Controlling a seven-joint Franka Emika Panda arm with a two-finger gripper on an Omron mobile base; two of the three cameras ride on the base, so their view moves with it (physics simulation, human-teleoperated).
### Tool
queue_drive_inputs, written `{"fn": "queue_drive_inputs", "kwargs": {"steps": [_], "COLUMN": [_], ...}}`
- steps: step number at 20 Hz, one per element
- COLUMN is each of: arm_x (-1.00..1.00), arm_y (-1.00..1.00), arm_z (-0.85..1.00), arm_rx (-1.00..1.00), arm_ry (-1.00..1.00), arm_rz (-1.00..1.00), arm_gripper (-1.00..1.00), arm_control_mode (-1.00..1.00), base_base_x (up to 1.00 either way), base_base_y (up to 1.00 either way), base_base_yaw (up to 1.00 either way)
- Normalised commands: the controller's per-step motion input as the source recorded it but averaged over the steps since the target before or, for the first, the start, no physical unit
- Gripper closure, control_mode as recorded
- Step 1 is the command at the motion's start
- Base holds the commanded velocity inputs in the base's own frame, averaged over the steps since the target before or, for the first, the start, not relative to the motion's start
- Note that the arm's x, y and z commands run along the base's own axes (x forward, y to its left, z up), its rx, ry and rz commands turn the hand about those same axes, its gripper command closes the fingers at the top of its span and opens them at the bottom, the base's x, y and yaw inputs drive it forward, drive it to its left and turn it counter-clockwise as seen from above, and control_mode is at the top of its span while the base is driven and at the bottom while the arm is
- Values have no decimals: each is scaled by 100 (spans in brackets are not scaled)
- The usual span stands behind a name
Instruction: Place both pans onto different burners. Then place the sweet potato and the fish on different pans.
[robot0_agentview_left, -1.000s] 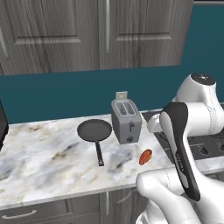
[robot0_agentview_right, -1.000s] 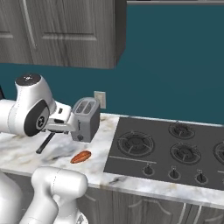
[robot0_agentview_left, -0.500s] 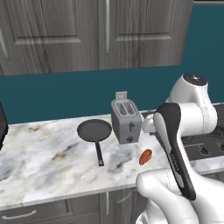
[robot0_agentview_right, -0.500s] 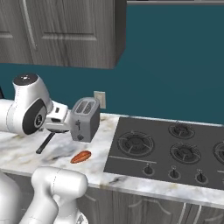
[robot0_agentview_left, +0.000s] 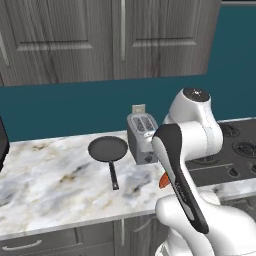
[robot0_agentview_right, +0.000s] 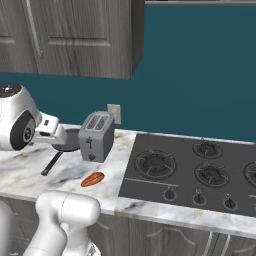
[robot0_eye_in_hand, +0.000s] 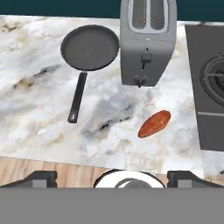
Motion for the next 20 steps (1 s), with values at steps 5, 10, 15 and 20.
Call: {"fn": "queue_drive_inputs", "kwargs": {"steps": [5, 10, 15, 20], "arm_x": [27, 24, 11, 5], "arm_y": [35, 26, 40, 23], "arm_z": [-1, -18, -37, -32], "arm_rx": [11, 8, -1, 0], "arm_ry": [-1, 0, 0, -1], "arm_rz": [0, 0, 0, 0], "arm_gripper": [-100, -100, -100, -100], "arm_control_mode": [-100, -100, -100, -100], "base_base_x": [0, 0, 0, 0], "base_base_y": [0, 0, 0, 0], "base_base_yaw": [0, 0, 0, 0]}}
